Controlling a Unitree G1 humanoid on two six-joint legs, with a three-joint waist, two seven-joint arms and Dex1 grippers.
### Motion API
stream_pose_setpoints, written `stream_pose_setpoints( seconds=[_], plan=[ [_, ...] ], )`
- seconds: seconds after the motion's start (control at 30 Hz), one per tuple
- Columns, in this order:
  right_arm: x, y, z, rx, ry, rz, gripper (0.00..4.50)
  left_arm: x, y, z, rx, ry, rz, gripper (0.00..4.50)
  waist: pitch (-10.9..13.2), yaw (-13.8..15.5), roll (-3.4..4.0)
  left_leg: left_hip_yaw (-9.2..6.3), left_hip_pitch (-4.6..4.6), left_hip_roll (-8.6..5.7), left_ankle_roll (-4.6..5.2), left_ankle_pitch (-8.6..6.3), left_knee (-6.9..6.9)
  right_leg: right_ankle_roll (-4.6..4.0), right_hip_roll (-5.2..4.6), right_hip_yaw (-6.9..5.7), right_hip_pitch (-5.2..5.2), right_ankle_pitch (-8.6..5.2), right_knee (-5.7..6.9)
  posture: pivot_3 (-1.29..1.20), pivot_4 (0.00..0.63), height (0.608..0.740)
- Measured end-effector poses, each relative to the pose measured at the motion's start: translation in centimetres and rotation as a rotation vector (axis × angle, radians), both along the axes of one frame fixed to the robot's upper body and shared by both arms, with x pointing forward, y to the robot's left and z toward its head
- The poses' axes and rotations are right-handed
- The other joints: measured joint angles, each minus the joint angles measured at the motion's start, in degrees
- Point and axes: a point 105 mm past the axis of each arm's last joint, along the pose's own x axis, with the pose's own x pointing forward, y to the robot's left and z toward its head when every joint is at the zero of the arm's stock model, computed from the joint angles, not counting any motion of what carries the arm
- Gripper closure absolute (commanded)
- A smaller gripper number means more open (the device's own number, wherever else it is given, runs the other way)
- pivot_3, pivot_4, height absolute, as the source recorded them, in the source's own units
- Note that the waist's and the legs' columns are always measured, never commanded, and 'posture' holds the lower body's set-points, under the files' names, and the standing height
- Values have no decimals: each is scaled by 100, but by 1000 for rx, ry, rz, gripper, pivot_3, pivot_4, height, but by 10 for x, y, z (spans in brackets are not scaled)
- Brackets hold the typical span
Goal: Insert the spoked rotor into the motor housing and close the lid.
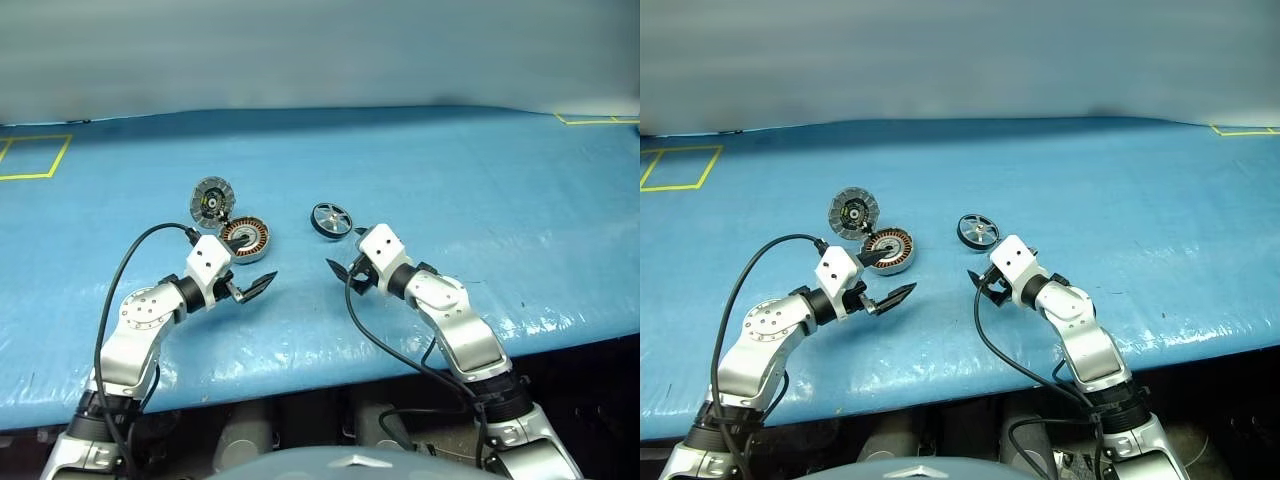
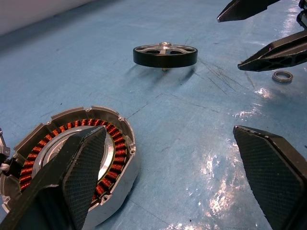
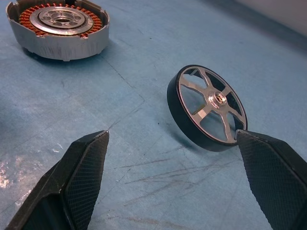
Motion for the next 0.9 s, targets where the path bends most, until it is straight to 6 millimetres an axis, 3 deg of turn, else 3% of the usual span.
stream_pose_setpoints(
  seconds=[0.9],
  plan=[
    [1, 8, 3, -13, -15, 33, 38, 3, 2, 2, 7, -26, -1, 0, 0, -1, 0, 0, 0, 0, -2, 1, 0, 0, 0, 0, 0, 0, 0, 0, 150, 740]
  ],
)
